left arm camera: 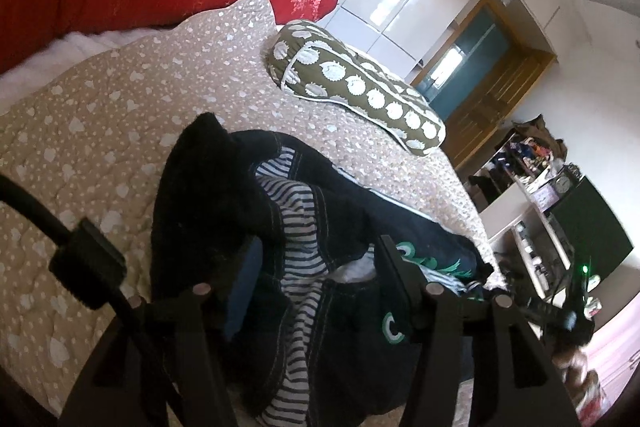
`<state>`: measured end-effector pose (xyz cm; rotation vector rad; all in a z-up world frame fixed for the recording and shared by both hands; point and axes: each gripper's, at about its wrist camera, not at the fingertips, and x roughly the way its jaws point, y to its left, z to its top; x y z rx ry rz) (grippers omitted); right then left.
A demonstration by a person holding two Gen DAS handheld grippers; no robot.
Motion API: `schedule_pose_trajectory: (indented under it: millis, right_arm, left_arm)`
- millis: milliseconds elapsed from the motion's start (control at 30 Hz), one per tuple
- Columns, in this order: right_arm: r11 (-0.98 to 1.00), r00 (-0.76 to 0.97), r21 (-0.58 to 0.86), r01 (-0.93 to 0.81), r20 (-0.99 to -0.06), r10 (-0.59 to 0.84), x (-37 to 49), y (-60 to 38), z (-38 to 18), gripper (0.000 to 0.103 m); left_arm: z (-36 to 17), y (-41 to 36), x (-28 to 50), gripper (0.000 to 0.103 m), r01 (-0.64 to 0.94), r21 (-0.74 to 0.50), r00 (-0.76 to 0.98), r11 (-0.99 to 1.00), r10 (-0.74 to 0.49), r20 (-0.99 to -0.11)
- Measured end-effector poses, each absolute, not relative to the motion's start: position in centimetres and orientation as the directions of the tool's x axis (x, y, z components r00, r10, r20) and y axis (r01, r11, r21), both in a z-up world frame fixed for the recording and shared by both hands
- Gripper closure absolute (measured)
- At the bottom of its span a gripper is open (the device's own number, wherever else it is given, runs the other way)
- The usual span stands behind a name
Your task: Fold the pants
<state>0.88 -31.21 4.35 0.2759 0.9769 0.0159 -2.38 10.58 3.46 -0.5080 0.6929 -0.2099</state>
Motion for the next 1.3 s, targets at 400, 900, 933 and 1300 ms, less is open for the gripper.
schedule_pose_trajectory:
  millis: [400, 900, 933, 1300]
  right_arm:
    - [0.963, 0.612, 0.192, 0.191, -0.79, 0.036, -2.5, -32.5, 2.7, 0.053]
    - [0.925, 0.646, 0.349, 0.151, -0.743, 0.175, -9.3, -33.6, 1.4, 0.043]
    - [0.921, 0.651, 0.36, 0.148, -0.737, 0.183, -9.6, -33.6, 1.1, 0.043]
    - [0.909, 0.67, 0.404, 0.108, -0.705, 0.234, -9.8, -32.0, 1.1, 0.039]
  left_arm:
    - [5.6, 8.5, -6.6, 0.037, -0.016, -0.294, 0.735, 0.956, -0.188, -0.651]
    - [3.4, 13.5, -9.2, 0.035, -0.233, -0.341, 0.65, 0.911, -0.115, -0.751]
    - [3.1, 13.4, -9.1, 0.034, -0.233, -0.346, 0.642, 0.909, -0.124, -0.757]
    - [0.6, 11.0, -5.2, 0.04, -0.228, -0.427, 0.556, 0.875, -0.243, -0.795]
